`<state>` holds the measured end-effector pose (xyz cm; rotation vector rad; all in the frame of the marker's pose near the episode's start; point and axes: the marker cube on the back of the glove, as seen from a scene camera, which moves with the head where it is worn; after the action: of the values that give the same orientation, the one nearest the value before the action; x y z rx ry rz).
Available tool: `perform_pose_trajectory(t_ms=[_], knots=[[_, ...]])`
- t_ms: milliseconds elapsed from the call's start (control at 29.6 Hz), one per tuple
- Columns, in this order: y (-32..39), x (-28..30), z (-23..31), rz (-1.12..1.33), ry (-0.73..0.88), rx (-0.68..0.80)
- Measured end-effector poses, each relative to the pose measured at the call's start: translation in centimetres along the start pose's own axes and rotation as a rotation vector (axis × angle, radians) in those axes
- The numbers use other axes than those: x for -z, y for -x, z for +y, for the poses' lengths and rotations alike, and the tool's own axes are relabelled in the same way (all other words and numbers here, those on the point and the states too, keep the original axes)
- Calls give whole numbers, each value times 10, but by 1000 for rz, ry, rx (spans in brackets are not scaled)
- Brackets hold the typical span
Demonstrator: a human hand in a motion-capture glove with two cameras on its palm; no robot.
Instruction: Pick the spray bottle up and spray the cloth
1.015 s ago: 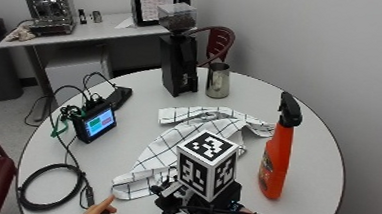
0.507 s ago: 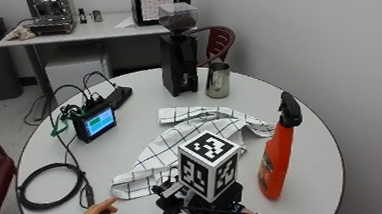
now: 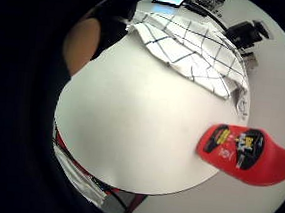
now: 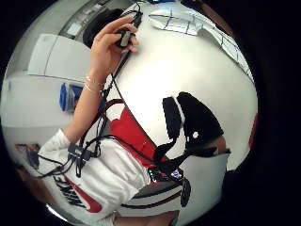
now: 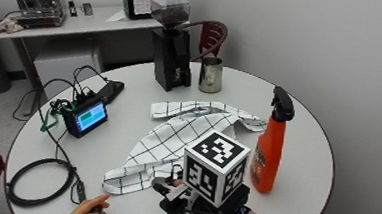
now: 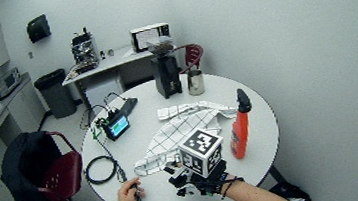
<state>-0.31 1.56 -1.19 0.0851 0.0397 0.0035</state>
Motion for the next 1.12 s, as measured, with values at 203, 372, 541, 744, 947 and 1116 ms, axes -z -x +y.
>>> perform_pose_trajectory(t_ms=[203, 372, 541, 744, 947, 1116], knots=[[-6, 12, 14, -53, -91, -26], [-15, 43, 45, -187, -269, -46], [-36, 78, 74, -284, -498, -48], [-71, 96, 98, -390, -635, -109], [-135, 78, 108, -712, -740, -187], [-135, 84, 102, -817, -808, -224]])
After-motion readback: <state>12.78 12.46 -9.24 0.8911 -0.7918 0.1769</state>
